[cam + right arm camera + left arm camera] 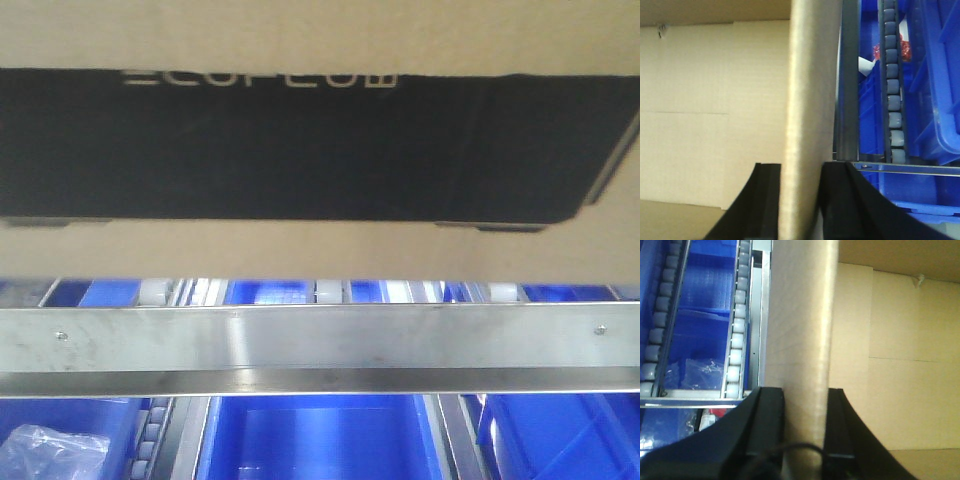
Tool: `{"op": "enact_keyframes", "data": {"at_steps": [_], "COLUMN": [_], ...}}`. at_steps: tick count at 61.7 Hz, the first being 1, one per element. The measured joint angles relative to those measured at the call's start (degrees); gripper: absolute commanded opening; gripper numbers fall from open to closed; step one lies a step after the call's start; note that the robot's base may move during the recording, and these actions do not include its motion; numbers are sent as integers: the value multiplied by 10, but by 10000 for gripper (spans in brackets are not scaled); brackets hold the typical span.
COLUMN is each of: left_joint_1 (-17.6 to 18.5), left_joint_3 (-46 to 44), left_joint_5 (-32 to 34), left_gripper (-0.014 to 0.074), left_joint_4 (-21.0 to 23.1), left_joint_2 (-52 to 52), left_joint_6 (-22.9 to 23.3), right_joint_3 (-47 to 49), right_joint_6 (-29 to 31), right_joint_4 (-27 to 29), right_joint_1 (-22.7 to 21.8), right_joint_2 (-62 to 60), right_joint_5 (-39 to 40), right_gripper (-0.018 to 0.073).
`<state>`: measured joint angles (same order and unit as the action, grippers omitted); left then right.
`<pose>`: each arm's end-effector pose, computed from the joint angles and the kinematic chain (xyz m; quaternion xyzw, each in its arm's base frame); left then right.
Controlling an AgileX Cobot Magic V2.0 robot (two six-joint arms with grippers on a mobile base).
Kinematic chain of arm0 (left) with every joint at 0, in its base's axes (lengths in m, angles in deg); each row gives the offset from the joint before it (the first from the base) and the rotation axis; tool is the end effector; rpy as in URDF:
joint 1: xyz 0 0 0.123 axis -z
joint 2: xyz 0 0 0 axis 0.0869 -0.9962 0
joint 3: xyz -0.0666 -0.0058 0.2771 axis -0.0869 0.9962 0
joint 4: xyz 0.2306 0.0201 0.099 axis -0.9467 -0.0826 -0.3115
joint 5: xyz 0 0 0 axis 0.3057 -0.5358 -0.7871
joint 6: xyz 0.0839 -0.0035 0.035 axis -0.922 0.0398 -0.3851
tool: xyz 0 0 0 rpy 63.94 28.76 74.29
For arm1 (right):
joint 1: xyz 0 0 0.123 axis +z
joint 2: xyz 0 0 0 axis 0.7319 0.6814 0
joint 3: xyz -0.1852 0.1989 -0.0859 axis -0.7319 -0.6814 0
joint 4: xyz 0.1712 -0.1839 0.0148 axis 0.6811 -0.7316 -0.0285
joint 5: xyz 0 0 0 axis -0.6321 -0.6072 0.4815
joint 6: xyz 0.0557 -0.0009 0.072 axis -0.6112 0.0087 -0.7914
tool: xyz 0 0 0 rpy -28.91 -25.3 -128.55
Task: Grab box from left shelf to table start
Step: 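Lift the box with both grippers and pull it off the shelf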
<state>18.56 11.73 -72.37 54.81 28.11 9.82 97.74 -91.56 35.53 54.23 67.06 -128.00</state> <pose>0.0818 -0.0181 0.4512 0.0280 0.8635 -0.0924 0.4951 0.0980 0.0218 0.4321 0.0149 0.8752 0.1264 0.4666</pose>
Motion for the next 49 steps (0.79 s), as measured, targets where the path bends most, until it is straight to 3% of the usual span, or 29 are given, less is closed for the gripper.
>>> {"op": "enact_keyframes", "data": {"at_steps": [49], "left_joint_1": [0], "left_joint_3": [0], "left_joint_5": [-31], "left_gripper": [-55], "left_joint_4": [11], "left_joint_2": [25], "left_joint_6": [-6], "right_joint_3": [21], "right_joint_6": [0], "right_joint_4": [3], "right_joint_1": [0], "right_joint_2": [-15], "right_joint_5": [-29], "right_gripper": [26]}}
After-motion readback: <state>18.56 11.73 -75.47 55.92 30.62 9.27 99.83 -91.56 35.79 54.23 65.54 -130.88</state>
